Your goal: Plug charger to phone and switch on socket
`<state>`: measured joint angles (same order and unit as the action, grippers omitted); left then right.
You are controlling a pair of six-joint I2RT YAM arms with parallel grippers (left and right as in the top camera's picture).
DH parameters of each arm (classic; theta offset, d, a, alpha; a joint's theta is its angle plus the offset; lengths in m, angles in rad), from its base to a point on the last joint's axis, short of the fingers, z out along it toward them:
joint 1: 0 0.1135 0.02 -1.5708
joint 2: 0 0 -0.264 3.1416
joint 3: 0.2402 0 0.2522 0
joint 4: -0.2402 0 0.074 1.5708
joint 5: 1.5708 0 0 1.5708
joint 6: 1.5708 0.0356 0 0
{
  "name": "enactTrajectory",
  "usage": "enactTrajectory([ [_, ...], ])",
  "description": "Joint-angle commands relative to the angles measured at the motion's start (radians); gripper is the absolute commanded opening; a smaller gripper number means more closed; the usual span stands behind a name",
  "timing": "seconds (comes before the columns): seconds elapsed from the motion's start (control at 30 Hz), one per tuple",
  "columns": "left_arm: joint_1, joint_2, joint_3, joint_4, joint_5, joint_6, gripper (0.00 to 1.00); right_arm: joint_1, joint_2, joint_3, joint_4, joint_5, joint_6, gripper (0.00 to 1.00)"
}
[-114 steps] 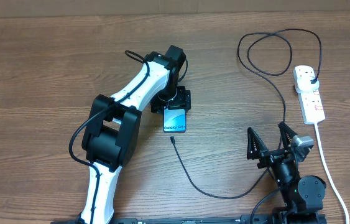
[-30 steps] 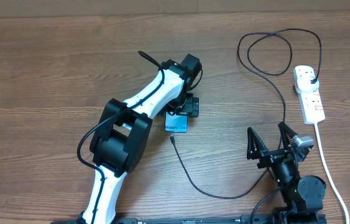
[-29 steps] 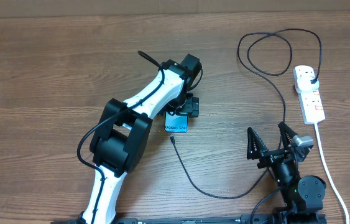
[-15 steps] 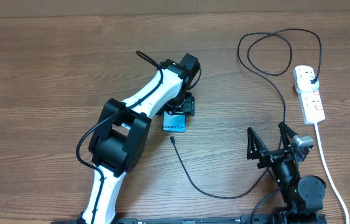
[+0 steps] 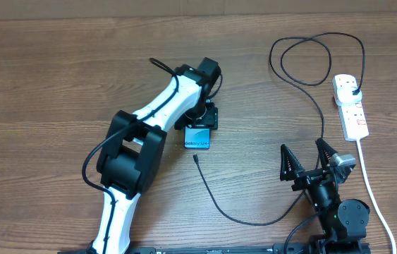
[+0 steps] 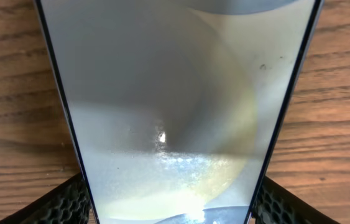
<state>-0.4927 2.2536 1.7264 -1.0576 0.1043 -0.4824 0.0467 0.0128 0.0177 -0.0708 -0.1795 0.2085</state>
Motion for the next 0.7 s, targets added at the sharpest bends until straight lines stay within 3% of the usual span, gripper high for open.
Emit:
enactTrajectory([
  [0.0, 0.055, 0.066, -0.046, 0.021, 0.113, 0.082, 0.67, 0.004, -0.010, -0.010, 0.005, -0.002, -0.008, 1.00],
  [0.4, 0.188, 0.066, -0.046, -0.033, 0.521, 0.312, 0.70, 0.004, -0.010, -0.010, 0.005, -0.002, -0.008, 1.00],
  [0.67, 0.251, 0.066, -0.046, -0.087, 0.693, 0.403, 0.71, 0.004, -0.010, -0.010, 0.008, 0.023, -0.008, 1.00],
])
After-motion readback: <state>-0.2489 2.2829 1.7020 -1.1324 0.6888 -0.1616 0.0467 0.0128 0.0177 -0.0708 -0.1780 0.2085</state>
